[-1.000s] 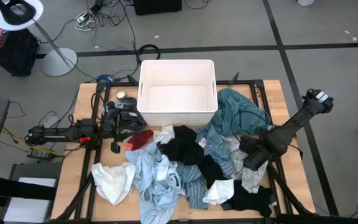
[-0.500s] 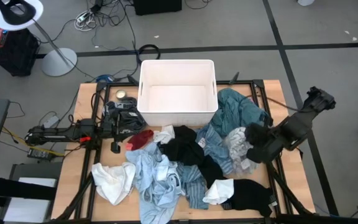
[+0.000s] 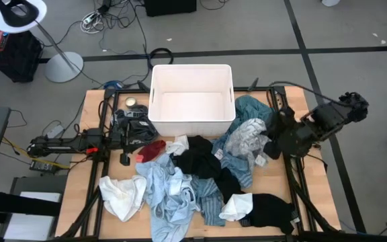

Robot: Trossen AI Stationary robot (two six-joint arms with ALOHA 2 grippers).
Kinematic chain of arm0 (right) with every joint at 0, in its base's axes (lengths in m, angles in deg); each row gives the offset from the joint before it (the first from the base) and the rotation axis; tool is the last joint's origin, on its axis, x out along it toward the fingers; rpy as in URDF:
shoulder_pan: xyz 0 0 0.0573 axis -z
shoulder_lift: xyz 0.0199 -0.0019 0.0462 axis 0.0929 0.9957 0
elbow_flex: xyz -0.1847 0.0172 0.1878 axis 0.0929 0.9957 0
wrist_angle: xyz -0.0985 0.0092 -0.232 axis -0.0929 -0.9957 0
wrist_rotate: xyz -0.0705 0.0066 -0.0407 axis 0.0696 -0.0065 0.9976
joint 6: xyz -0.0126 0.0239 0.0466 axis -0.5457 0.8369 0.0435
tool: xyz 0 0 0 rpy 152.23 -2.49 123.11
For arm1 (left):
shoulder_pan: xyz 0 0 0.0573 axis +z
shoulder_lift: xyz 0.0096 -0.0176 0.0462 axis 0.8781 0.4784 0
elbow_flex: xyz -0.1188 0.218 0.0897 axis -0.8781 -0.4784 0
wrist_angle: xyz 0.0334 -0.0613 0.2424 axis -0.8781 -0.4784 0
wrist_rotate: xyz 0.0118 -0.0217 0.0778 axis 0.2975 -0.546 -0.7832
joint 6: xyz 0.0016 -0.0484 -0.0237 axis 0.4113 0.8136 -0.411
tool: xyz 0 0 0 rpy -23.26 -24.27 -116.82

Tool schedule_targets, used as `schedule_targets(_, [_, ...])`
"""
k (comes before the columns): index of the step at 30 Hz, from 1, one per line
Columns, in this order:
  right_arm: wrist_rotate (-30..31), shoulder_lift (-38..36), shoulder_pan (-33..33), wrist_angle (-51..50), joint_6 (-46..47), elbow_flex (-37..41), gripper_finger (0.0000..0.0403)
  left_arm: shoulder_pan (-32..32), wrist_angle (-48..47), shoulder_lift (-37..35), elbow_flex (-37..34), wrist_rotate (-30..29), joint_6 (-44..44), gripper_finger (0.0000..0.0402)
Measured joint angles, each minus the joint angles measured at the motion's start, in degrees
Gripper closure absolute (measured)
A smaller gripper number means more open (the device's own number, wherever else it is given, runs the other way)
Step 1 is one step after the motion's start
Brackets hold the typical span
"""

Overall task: Sort clothes
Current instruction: Put the white pajama pants into the laundry bin

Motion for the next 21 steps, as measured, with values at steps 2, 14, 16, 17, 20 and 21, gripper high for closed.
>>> schedule_targets(2, [0.1,0.0,2.1,0.8,-3.6,-1.7,0.0385,0.0,0.0,0.0,0.0,0.0,0.0,0.0289])
schedule_targets(14, [-3.5,0.9,14.9,17.7,-27.5,-10.4,0.0385,0.0,0.0,0.0,0.0,0.0,0.0,0.0289])
schedule_targets(16, [-4.9,1.9,16.9,20.1,-30.9,-12.1,0.0385,0.0,0.0,0.0,0.0,0.0,0.0,0.0289])
schedule_targets(17, [-5.1,2.6,18.0,21.4,-32.5,-13.0,0.0385,0.0,0.0,0.0,0.0,0.0,0.0,0.0289])
schedule_targets(20, [-5.6,5.0,20.9,25.8,-38.1,-16.2,0.0385,0.0,0.0,0.0,0.0,0.0,0.0,0.0289])
schedule_targets(21, [-6.2,6.0,21.9,27.0,-40.1,-17.4,0.0385,0.0,0.0,0.0,0.0,0.0,0.0,0.0289])
